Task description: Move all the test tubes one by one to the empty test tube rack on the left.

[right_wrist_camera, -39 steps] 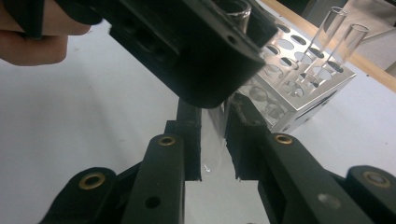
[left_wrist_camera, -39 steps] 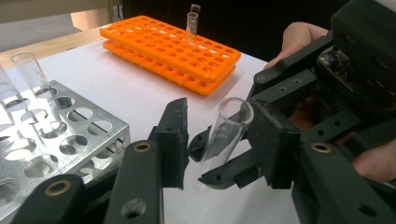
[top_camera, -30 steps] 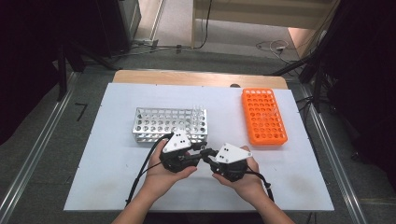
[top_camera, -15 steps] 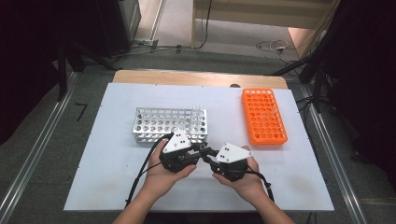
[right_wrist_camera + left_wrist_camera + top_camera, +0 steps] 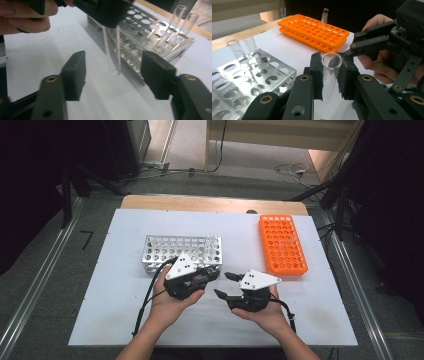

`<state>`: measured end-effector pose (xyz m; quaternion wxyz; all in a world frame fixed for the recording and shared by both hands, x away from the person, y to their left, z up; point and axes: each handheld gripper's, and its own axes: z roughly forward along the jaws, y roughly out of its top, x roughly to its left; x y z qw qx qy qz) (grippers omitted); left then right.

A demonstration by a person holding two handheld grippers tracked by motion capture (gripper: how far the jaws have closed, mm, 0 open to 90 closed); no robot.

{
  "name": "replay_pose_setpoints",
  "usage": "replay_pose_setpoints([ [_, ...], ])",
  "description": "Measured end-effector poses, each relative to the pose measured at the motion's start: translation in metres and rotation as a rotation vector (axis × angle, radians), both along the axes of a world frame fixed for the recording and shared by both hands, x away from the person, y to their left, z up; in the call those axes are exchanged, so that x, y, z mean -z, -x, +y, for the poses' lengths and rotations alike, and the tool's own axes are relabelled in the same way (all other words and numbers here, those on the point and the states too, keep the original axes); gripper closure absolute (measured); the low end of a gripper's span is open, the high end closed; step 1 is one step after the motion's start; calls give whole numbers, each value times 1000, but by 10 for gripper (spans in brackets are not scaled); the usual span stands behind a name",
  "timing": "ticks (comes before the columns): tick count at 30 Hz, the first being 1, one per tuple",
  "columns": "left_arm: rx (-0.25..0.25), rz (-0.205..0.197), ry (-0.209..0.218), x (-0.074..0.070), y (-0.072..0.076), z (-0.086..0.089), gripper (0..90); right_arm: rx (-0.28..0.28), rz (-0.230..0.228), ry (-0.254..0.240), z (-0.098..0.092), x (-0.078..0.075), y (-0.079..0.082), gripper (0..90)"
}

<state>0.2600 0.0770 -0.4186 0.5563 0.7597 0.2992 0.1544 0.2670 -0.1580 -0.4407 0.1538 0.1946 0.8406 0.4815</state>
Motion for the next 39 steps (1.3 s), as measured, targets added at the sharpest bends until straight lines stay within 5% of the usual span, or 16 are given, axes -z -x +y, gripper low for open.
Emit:
replay_pose_setpoints([
  [18,-70,-16,-7,-16,-22,27,759,132,43,-78,-50,-2,-24,8],
  [39,-150,-32,-23,-32,-69,39,760,193,48,-129,-89,0,-40,0],
])
